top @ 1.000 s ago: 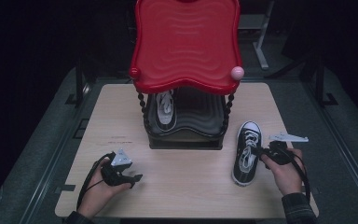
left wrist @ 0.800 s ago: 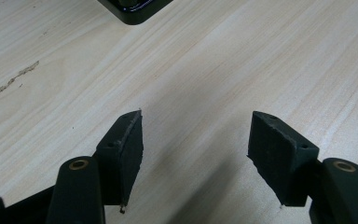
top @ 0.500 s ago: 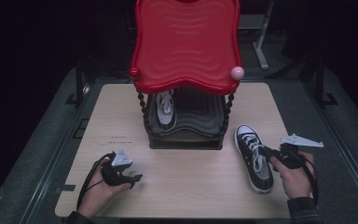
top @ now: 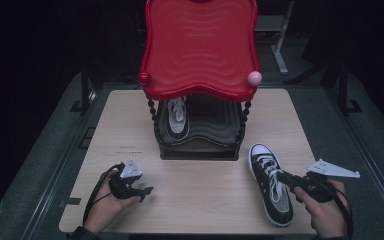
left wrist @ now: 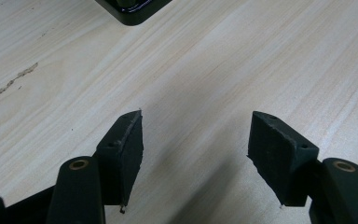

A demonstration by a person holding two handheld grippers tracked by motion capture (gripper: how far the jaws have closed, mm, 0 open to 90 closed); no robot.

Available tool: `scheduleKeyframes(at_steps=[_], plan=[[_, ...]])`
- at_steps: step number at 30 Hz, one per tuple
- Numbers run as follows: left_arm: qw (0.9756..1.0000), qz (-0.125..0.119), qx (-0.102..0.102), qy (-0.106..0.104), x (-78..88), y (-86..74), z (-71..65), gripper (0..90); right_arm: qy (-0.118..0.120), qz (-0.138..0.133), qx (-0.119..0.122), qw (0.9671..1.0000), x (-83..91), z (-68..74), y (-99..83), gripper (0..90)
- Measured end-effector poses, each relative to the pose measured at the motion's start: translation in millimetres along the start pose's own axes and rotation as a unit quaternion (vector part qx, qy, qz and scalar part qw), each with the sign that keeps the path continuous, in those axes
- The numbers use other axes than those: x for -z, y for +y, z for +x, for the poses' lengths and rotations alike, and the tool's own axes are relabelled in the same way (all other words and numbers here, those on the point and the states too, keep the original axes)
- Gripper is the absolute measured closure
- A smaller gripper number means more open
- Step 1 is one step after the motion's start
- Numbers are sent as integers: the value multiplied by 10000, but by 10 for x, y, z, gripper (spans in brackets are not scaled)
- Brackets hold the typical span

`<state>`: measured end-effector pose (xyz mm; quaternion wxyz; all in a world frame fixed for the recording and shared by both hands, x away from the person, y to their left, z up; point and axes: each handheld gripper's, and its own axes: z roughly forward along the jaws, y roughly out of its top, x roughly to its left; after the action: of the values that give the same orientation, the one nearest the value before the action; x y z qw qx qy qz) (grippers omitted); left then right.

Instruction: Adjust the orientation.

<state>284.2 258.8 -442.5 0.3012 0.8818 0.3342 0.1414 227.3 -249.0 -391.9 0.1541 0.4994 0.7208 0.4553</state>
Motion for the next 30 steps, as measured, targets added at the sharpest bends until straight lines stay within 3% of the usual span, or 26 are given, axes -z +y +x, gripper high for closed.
scheduleKeyframes(at_steps=[6,14,24,30], plan=[[10000,12,-25,-8,-5,7,-8,350,319,76,168,9993,30,202,-63,860],[10000,28,-46,-17,-18,13,-19,351,641,207,369,9970,-126,415,-56,860],[10000,37,-81,-39,-32,23,-33,351,1074,432,806,9900,-602,751,62,859],[9999,35,-93,-33,-32,29,-35,351,1233,492,968,9864,-794,899,119,859]])
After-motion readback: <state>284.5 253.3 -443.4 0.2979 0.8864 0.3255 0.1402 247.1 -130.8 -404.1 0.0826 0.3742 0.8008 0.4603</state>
